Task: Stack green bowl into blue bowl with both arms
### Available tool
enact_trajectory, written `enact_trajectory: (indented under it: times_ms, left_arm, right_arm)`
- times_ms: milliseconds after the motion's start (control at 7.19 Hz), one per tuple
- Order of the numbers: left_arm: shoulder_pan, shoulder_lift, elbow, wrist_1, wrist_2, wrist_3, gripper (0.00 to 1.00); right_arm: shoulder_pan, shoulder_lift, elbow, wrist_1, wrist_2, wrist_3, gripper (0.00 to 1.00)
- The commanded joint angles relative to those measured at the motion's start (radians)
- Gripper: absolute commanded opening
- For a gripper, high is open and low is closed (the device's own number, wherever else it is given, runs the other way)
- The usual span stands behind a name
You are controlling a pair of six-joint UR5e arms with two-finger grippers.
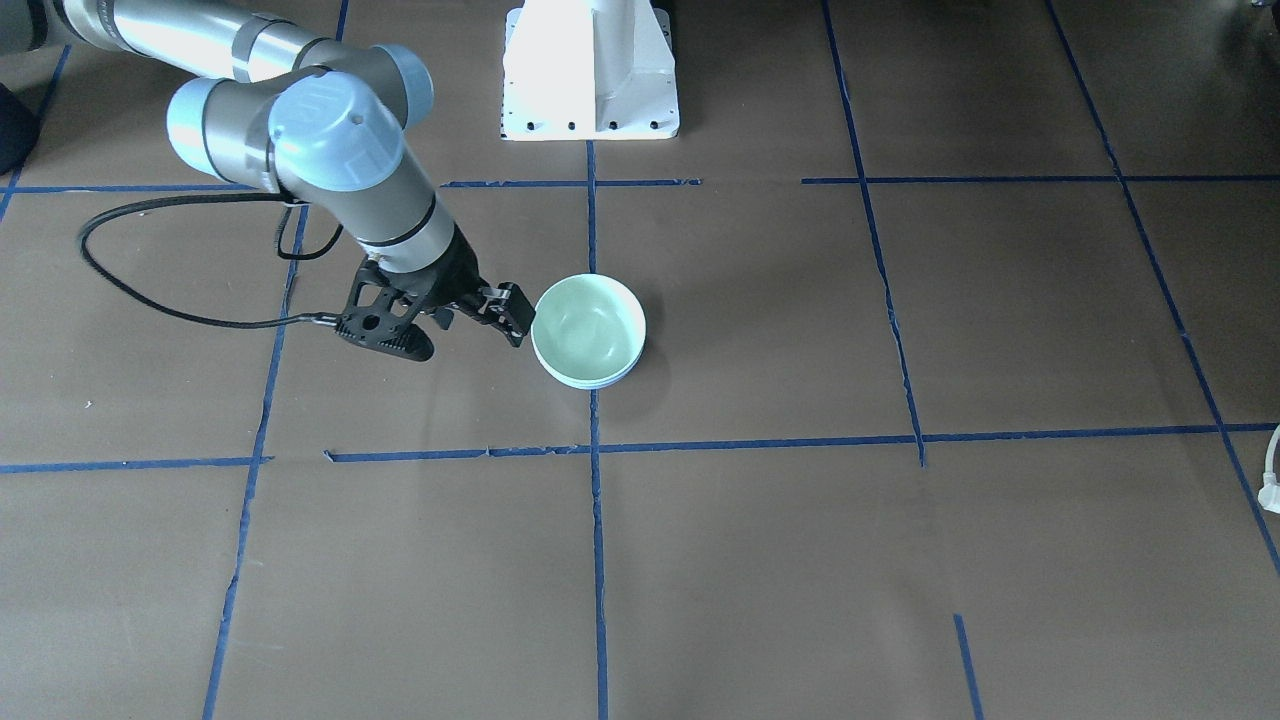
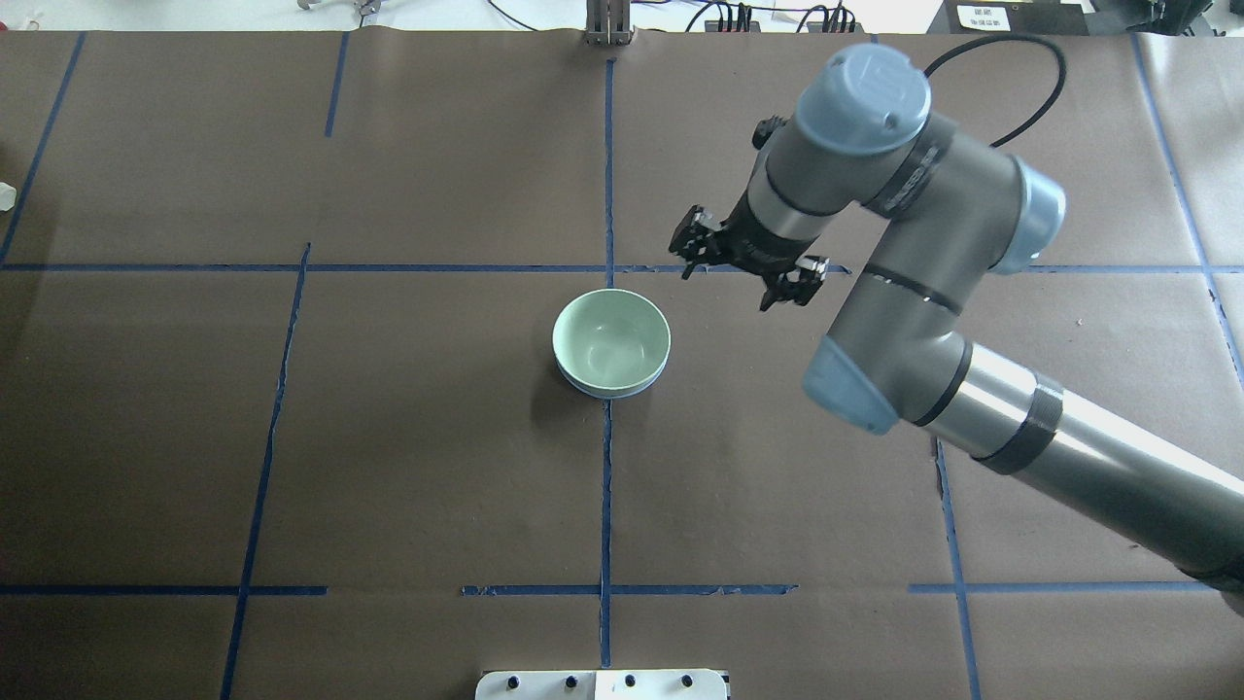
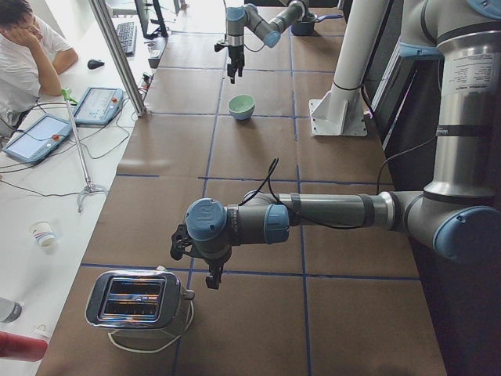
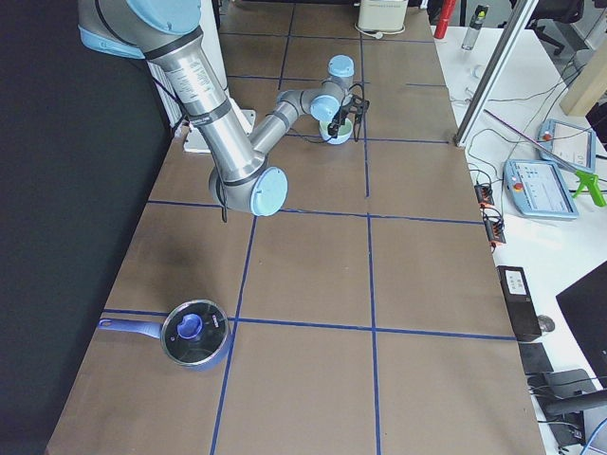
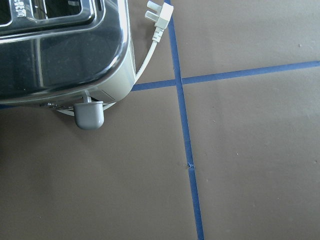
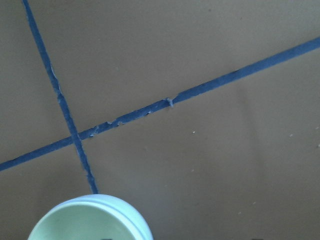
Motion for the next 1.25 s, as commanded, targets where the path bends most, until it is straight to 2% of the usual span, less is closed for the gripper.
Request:
enact_trajectory:
  times_ms: [0, 278, 557, 696, 835, 974, 1113]
  left_arm:
    - [0.008, -0.006, -0.003, 0.002, 0.046, -0.028, 1.0]
    - [0.011, 0.003, -0.043, -0.001, 0.047, -0.008, 1.0]
    - [0.013, 0.037, -0.077, -0.028, 0.074, 0.044, 1.0]
    - [0.013, 0.04, -0.078, -0.033, 0.082, 0.046, 1.0]
    - [0.013, 0.05, -0.078, -0.085, 0.08, 0.051, 1.0]
    - [0.013, 0.095, -0.051, -0.101, 0.095, 0.043, 1.0]
    - [0.013, 0.093, -0.048, -0.099, 0.099, 0.044, 1.0]
  right_arm:
    - [0.238, -0.132, 0.07, -0.176, 0.14, -0.507, 1.0]
    - [0.434, -0.393, 0.148, -0.199, 0.169, -0.998, 1.0]
    - [0.612, -0.603, 0.147, -0.19, 0.169, -1.357, 1.0]
    - [0.671, -0.667, 0.14, -0.192, 0.163, -1.445, 1.0]
    - [0.679, -0.694, 0.126, -0.19, 0.162, -1.456, 1.0]
    - [0.679, -0.703, 0.112, -0.19, 0.16, -1.45, 1.0]
    - [0.679, -0.717, 0.106, -0.19, 0.16, -1.45, 1.0]
